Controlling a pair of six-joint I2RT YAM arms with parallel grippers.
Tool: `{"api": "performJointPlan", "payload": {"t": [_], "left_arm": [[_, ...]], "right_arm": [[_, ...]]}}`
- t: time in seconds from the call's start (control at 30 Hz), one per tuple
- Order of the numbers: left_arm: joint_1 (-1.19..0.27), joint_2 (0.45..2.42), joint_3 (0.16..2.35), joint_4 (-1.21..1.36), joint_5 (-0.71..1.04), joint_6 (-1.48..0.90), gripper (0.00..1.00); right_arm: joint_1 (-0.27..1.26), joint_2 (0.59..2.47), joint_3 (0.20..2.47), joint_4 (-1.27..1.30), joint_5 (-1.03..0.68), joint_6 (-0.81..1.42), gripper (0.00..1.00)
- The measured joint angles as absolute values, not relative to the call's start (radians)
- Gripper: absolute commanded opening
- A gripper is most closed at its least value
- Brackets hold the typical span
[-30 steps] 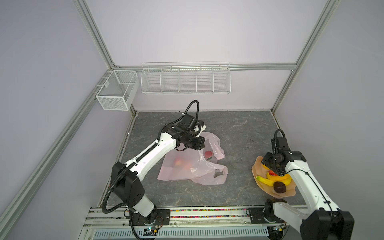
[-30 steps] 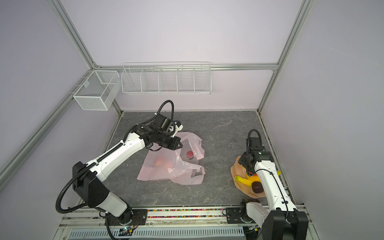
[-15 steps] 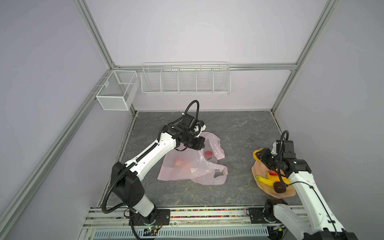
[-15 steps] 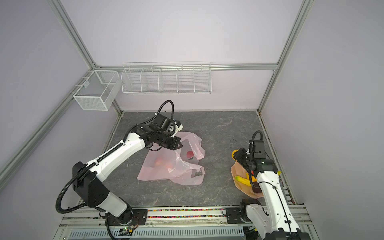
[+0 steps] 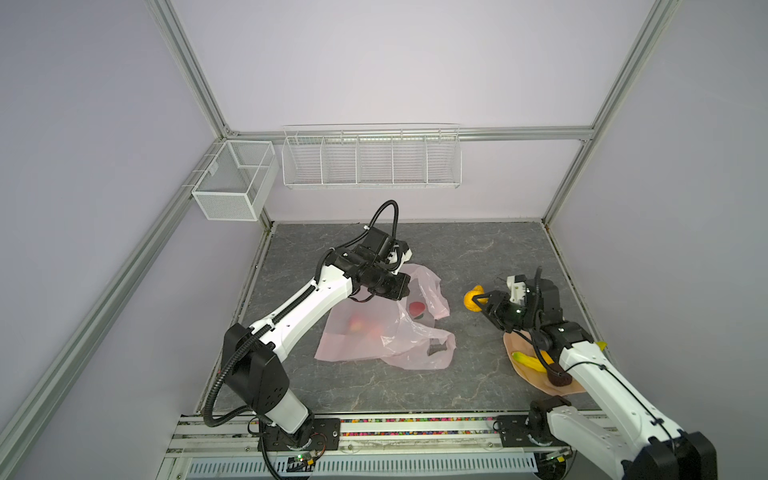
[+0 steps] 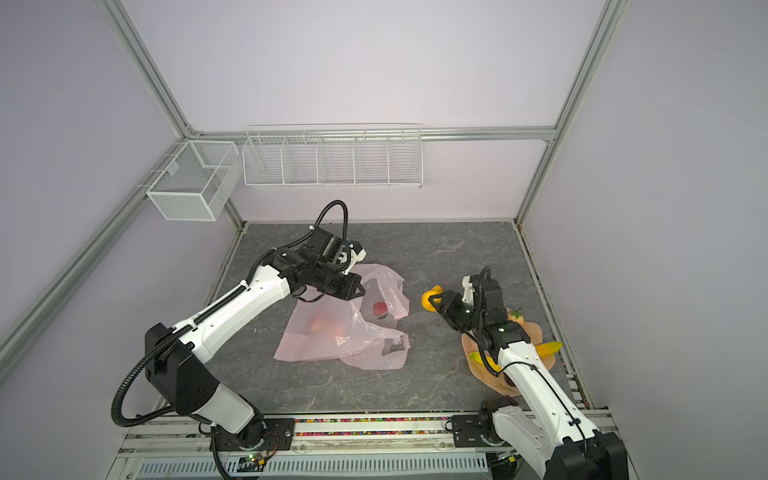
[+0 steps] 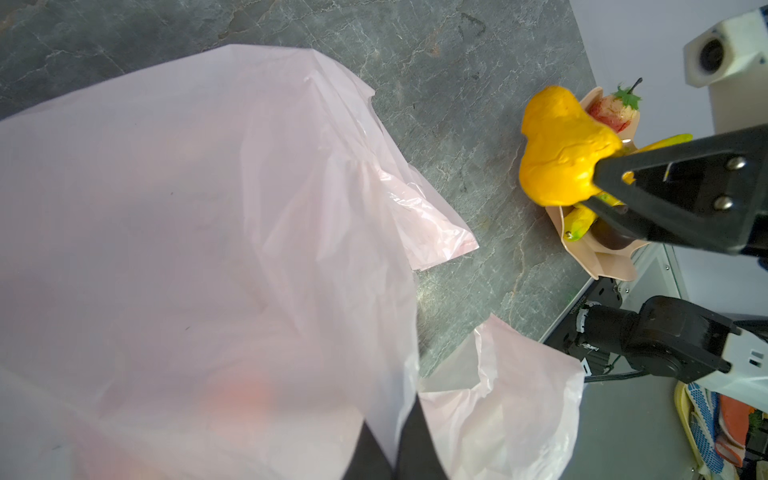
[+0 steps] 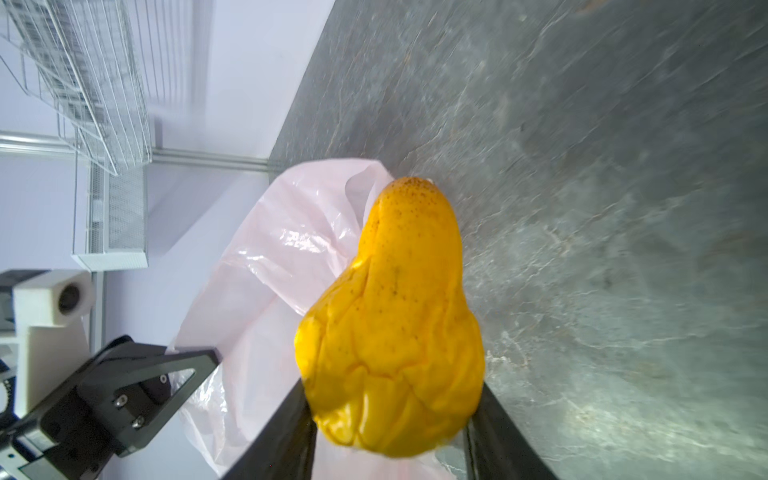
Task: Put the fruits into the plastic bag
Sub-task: 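Lift the yellow pear with the right gripper and carry it toward the bag, then lower the yellow pear into the bag opening held by the left gripper and release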
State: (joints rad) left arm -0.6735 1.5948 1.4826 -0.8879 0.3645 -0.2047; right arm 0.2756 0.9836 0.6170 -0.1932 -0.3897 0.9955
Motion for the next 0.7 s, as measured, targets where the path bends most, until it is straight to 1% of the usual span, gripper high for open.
{"api": "performJointPlan", "payload": {"t": [0.17, 0.43, 0.7], "left_arm": [[-0.673, 1.595, 1.483, -0.888, 0.365, -0.205, 0.0], [-0.673, 1.595, 1.483, -0.887, 0.367, -0.208, 0.0], [-0.673, 1.595, 1.483, -0.882, 0.367, -0.216, 0.0]], "right_arm": [[0.434, 1.072, 0.616, -0.076, -0.375, 1.048, 0.39], [0.641, 1.288, 0.657, 0.062, -0.337, 1.097, 0.38], [0.762, 1.47, 0.774, 0.169, -0.337, 1.116, 0.37]]}}
